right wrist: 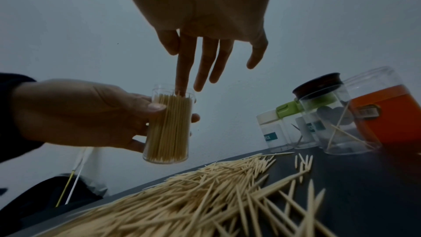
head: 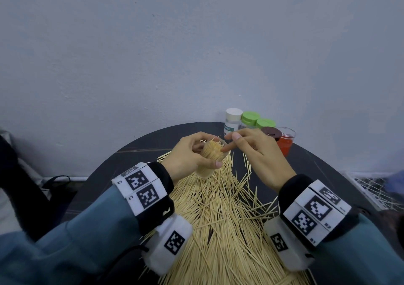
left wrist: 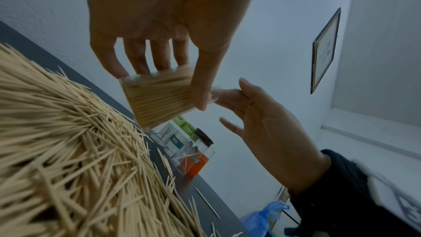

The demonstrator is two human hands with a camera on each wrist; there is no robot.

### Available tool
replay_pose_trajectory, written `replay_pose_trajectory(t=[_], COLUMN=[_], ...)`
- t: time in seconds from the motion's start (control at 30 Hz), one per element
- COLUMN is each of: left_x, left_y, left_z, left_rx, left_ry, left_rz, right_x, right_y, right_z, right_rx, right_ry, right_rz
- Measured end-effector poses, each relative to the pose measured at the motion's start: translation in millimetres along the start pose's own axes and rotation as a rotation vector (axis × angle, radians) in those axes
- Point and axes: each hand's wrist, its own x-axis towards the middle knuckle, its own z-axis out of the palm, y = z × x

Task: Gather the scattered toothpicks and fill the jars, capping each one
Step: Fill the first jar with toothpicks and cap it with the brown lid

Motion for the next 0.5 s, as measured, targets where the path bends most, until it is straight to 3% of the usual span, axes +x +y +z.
replay_pose_trajectory(t=[0.3,0.5], left_x=[0.0,-1.2], left_y=[-0.4,-0.1], left_z=[0.9,3.9], left_rx=[0.000,0.002], left_ry=[-0.001,-0.044], left_rz=[-0.004,-0.013], right_x=[2.4,0.7], right_y=[1.5,3.7], right_z=[-2.9,4.1], right_rx=[0.012,-0.078], right_ry=[0.013,-0.080], right_rz=[-0.030,-0.062])
